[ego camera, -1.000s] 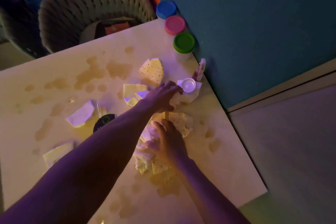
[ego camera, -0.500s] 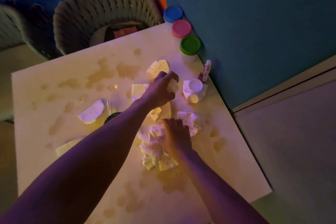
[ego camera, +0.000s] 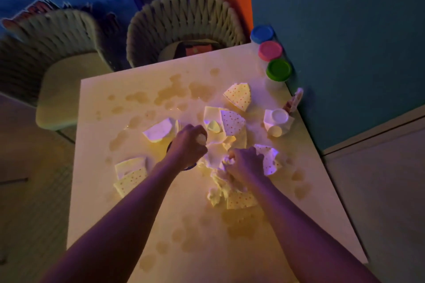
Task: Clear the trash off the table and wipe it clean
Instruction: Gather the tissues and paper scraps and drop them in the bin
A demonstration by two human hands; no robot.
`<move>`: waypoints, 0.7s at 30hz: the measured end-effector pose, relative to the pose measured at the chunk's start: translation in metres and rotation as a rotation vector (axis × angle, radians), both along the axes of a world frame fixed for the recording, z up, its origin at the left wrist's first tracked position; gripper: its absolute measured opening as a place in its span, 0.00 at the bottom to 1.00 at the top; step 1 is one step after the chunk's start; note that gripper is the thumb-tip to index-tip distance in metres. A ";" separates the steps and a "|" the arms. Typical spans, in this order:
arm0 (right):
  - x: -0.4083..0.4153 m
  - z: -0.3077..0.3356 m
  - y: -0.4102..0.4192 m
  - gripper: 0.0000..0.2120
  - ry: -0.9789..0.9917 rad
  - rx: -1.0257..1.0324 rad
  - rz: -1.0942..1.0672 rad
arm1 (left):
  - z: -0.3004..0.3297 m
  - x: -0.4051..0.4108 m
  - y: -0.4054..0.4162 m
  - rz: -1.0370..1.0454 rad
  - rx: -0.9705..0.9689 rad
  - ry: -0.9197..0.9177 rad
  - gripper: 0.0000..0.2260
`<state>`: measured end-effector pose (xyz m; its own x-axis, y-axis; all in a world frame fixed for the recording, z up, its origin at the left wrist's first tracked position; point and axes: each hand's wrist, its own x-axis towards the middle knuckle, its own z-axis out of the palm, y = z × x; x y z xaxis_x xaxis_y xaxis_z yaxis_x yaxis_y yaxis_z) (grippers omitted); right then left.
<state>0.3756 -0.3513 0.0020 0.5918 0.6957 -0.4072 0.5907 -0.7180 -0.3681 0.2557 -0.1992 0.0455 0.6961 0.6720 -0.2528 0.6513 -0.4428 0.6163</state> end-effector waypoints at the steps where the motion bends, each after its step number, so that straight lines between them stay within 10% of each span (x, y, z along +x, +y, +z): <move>1: -0.002 0.003 0.000 0.11 0.028 0.021 -0.028 | -0.007 -0.010 -0.005 -0.039 0.015 0.043 0.16; 8: 0.003 0.030 -0.003 0.06 0.230 0.241 -0.226 | -0.039 -0.035 -0.043 -0.334 0.084 0.214 0.32; 21: 0.005 0.040 -0.011 0.07 0.273 0.428 -0.463 | -0.044 -0.057 -0.044 -0.099 0.094 0.135 0.14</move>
